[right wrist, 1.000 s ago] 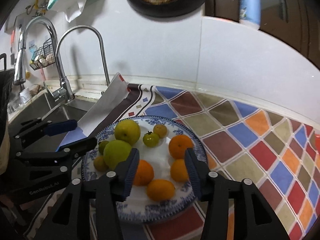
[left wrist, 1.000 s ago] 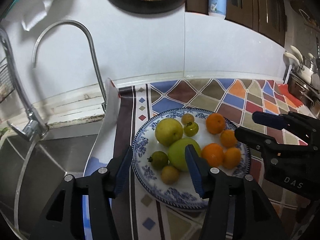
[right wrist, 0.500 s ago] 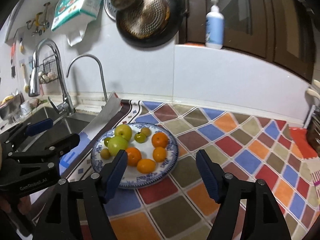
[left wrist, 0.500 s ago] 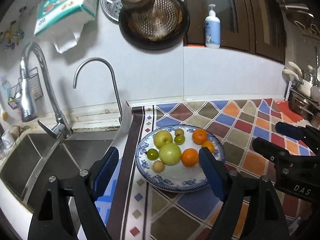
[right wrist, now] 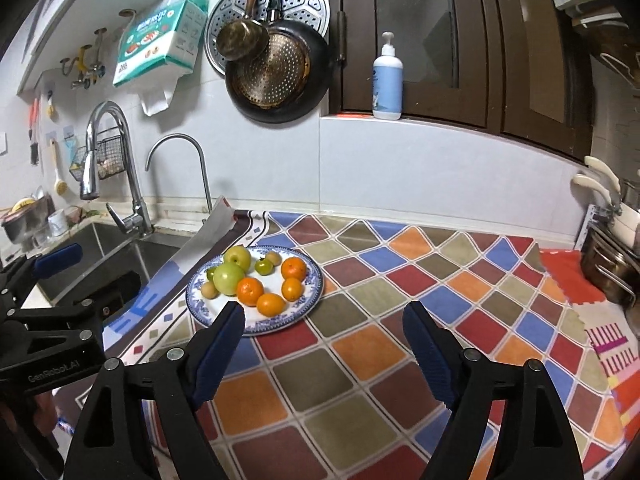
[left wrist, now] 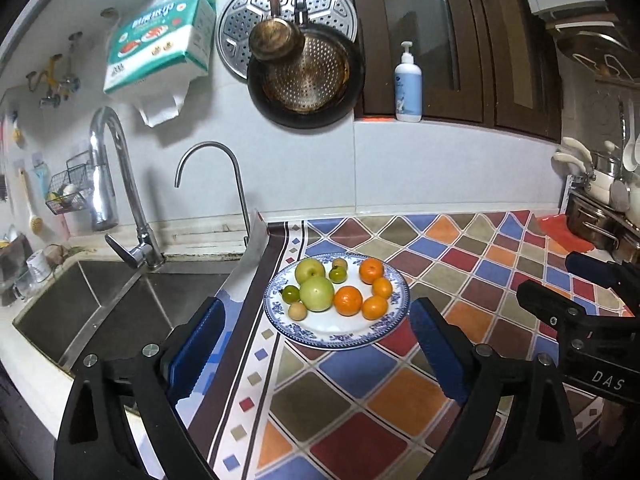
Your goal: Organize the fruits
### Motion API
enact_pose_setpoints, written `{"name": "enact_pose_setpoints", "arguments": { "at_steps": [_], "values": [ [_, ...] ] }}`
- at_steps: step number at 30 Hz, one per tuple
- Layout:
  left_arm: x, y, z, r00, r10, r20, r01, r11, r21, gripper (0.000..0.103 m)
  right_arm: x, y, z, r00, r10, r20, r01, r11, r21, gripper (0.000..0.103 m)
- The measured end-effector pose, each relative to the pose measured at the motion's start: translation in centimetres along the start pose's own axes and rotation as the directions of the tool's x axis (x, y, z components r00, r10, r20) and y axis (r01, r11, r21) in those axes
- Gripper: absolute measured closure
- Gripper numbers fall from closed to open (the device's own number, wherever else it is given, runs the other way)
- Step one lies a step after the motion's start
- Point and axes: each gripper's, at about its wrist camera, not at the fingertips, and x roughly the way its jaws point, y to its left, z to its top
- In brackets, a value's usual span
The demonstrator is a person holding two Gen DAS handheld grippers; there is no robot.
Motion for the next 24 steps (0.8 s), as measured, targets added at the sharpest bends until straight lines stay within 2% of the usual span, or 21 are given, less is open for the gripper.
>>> {"name": "enact_pose_setpoints", "arguments": {
  "at_steps": [13,24],
  "values": [
    [-5.7,-1.8,-1.7,0.999,0.015,0.031,-0.015,1.000,0.004,0.004,-5.7,-1.0,-2.1,0.999,0.009,0.037,-0.009,1.000,-0.011,0.021],
    [-8.7,-2.2,-2.6,0.998,0.023,0.052,-0.023,1.000,0.001,0.000,-8.7,-0.9,-3.2,0.997,0.029,0.066,-0.027,0.999,-0.021,0.021]
  ]
}}
